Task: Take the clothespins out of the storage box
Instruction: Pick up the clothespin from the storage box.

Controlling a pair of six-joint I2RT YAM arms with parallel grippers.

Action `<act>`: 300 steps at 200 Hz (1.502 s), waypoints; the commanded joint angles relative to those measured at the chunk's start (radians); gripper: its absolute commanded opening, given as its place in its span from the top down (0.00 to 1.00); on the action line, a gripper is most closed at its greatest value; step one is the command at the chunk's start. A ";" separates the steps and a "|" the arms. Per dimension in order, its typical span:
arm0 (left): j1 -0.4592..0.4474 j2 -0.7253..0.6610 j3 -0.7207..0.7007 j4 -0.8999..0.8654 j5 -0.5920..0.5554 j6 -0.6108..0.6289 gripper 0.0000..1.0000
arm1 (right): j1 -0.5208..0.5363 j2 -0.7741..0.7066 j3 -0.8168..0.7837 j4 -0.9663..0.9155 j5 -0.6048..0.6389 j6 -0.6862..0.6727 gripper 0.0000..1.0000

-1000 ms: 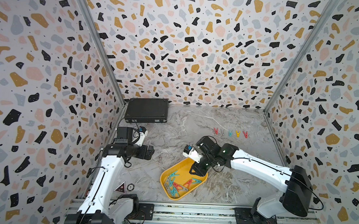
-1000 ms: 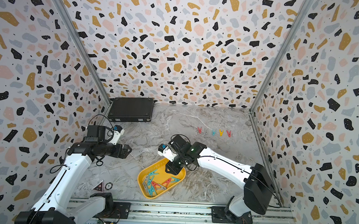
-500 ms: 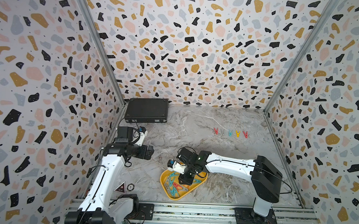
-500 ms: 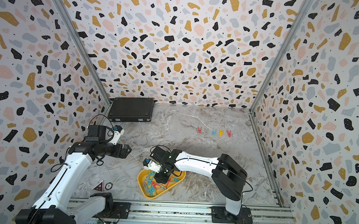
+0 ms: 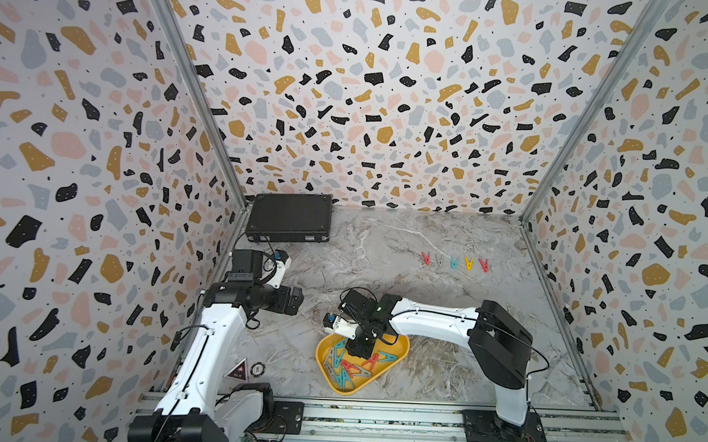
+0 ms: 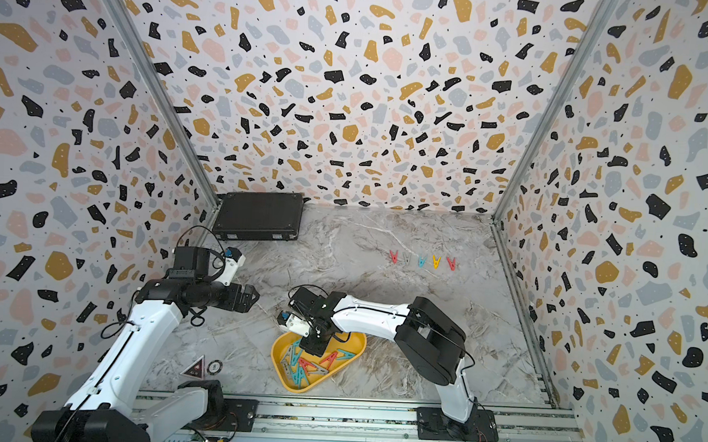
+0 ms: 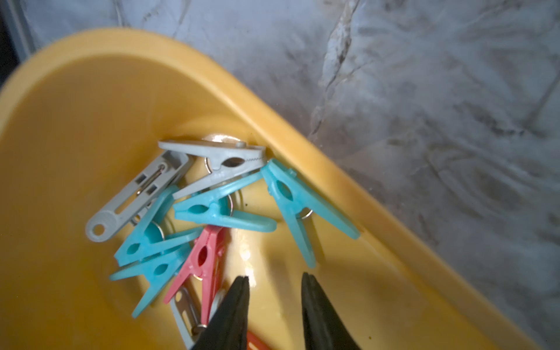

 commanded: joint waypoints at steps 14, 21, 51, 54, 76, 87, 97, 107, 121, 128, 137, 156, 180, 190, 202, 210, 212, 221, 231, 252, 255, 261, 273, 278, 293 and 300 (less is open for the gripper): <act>0.002 -0.006 -0.005 0.024 -0.002 -0.001 0.00 | -0.001 0.008 0.048 -0.002 0.030 -0.033 0.65; 0.002 -0.007 -0.004 0.024 -0.001 -0.001 0.00 | -0.001 0.014 0.049 0.001 0.030 -0.033 0.65; 0.002 -0.006 -0.005 0.024 0.002 0.000 0.00 | -0.001 0.037 0.057 0.004 0.019 -0.028 0.65; 0.002 -0.007 -0.005 0.023 0.002 0.000 0.00 | -0.001 0.040 0.057 0.005 0.017 -0.027 0.65; 0.003 -0.006 -0.005 0.022 0.004 0.000 0.00 | -0.001 0.052 0.055 0.015 0.015 -0.024 0.66; 0.004 -0.009 -0.005 0.022 0.004 0.000 0.00 | -0.001 0.058 0.054 0.016 0.017 -0.022 0.66; 0.003 -0.008 -0.004 0.021 0.004 0.000 0.00 | -0.001 0.063 0.054 0.016 0.016 -0.022 0.67; 0.003 -0.010 -0.005 0.022 0.004 0.000 0.00 | -0.002 0.066 0.052 0.018 0.016 -0.023 0.68; 0.004 -0.012 -0.005 0.022 0.004 0.000 0.00 | -0.001 0.065 0.049 0.018 0.019 -0.021 0.70; 0.003 -0.012 -0.005 0.021 0.004 0.000 0.00 | -0.002 0.064 0.048 0.019 0.021 -0.020 0.71; 0.003 -0.011 -0.005 0.023 0.004 0.000 0.00 | -0.001 0.060 0.045 0.020 0.023 -0.017 0.73; 0.004 -0.012 -0.005 0.022 0.005 0.002 0.00 | -0.001 0.045 0.035 0.026 0.021 -0.013 0.79; 0.004 -0.013 -0.005 0.021 0.006 0.001 0.00 | -0.001 0.027 0.029 0.024 0.023 -0.010 0.87; 0.004 -0.013 -0.005 0.022 0.006 0.002 0.00 | -0.001 0.020 0.029 0.021 0.024 -0.011 0.89; 0.004 -0.013 -0.004 0.021 0.006 0.001 0.00 | -0.002 0.011 0.025 0.022 0.028 -0.010 0.91; 0.004 -0.013 -0.005 0.021 0.006 0.002 0.00 | -0.001 0.004 0.018 0.023 0.031 -0.009 0.93; 0.004 -0.013 -0.005 0.021 0.006 0.002 0.00 | -0.001 0.002 0.016 0.025 0.031 -0.008 0.93; 0.004 -0.013 -0.005 0.021 0.006 0.002 0.00 | -0.001 -0.005 0.015 0.024 0.035 -0.008 0.94; 0.004 -0.013 -0.005 0.021 0.006 0.002 0.00 | -0.001 -0.013 0.014 0.018 0.033 -0.006 0.96; 0.004 -0.012 -0.005 0.021 0.006 0.001 0.00 | -0.002 -0.038 0.009 0.007 0.034 -0.001 0.98; 0.004 -0.013 -0.005 0.021 0.006 0.001 0.00 | -0.001 -0.045 0.006 0.007 0.034 0.000 0.98; 0.004 -0.013 -0.005 0.021 0.006 0.001 0.00 | -0.002 -0.056 0.002 0.007 0.033 0.002 1.00; 0.004 -0.012 -0.005 0.021 0.006 0.001 0.00 | -0.002 -0.080 -0.011 0.007 0.035 0.006 1.00; 0.004 -0.015 -0.005 0.022 0.006 0.001 0.00 | -0.001 -0.091 -0.015 0.006 0.033 0.008 1.00; 0.004 -0.014 -0.007 0.022 0.007 0.001 0.00 | -0.001 -0.119 -0.026 -0.007 0.030 0.013 1.00; 0.004 -0.013 -0.005 0.022 0.007 0.001 0.00 | -0.001 -0.132 -0.028 -0.015 0.029 0.015 1.00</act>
